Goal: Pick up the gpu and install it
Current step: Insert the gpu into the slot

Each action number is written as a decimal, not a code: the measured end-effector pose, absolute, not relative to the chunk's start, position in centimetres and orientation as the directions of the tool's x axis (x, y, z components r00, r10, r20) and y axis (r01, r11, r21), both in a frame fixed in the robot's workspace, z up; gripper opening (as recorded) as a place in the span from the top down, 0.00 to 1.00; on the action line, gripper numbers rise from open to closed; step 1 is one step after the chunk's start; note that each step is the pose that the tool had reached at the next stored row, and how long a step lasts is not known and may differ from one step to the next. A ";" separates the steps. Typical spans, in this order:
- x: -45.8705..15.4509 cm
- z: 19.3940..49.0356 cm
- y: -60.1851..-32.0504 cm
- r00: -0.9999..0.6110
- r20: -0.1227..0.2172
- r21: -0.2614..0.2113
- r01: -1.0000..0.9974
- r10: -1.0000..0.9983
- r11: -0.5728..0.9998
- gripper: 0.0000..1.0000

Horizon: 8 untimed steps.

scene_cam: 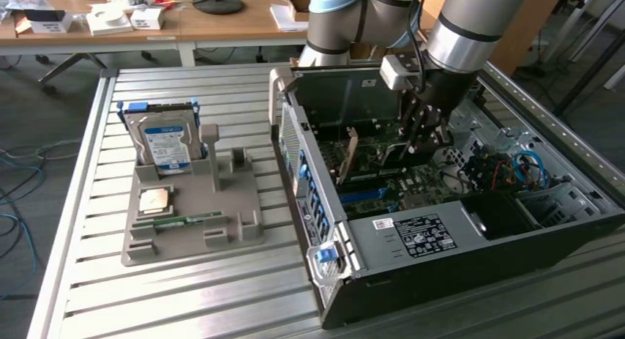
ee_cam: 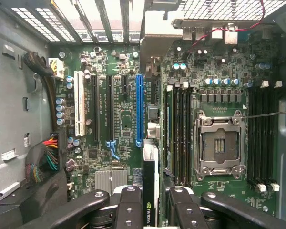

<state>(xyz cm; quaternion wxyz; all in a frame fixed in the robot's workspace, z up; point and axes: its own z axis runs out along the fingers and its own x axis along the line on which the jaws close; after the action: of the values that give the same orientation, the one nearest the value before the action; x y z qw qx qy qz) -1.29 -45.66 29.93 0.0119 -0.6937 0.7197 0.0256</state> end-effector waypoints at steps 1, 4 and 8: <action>-1.3 29.9 -45.7 -0.037 -0.053 0.020 -0.999 -0.998 0.036 0.74; -1.3 29.9 -45.7 -0.037 -0.053 0.020 -0.999 -0.998 0.036 0.74; -1.3 29.9 -45.7 -0.037 -0.053 0.020 -0.999 -0.998 0.036 0.74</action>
<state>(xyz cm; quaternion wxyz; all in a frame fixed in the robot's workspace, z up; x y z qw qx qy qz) -1.29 -45.66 29.93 0.0119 -0.6937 0.7197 0.0257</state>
